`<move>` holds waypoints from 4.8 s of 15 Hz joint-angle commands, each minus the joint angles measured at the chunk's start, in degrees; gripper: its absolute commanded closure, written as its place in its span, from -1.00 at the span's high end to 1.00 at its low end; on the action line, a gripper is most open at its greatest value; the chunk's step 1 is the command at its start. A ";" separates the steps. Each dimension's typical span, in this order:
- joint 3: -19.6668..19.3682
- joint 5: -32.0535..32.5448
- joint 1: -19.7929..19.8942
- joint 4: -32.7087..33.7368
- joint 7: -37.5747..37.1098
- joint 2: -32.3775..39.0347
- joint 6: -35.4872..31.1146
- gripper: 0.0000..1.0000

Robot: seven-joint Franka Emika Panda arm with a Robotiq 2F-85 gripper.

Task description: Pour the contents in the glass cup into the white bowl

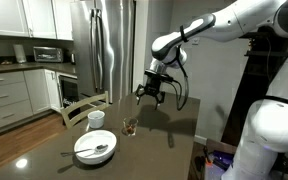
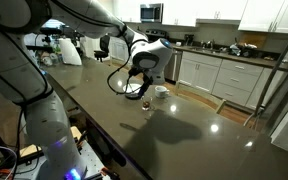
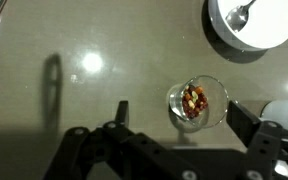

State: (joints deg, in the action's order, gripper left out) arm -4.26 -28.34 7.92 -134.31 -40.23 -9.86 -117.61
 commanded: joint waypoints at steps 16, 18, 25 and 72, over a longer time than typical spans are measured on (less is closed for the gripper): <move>-4.28 -19.26 0.19 5.86 0.27 11.52 -1.89 1.00; -4.78 -21.85 0.33 6.05 1.22 13.29 -1.66 1.00; -5.58 -29.95 1.04 6.40 1.33 18.78 0.57 1.00; -5.91 -43.98 -0.05 10.05 0.56 29.02 9.88 0.08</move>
State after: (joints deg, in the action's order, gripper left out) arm -9.89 -72.89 8.07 -124.69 -39.66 21.03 -108.12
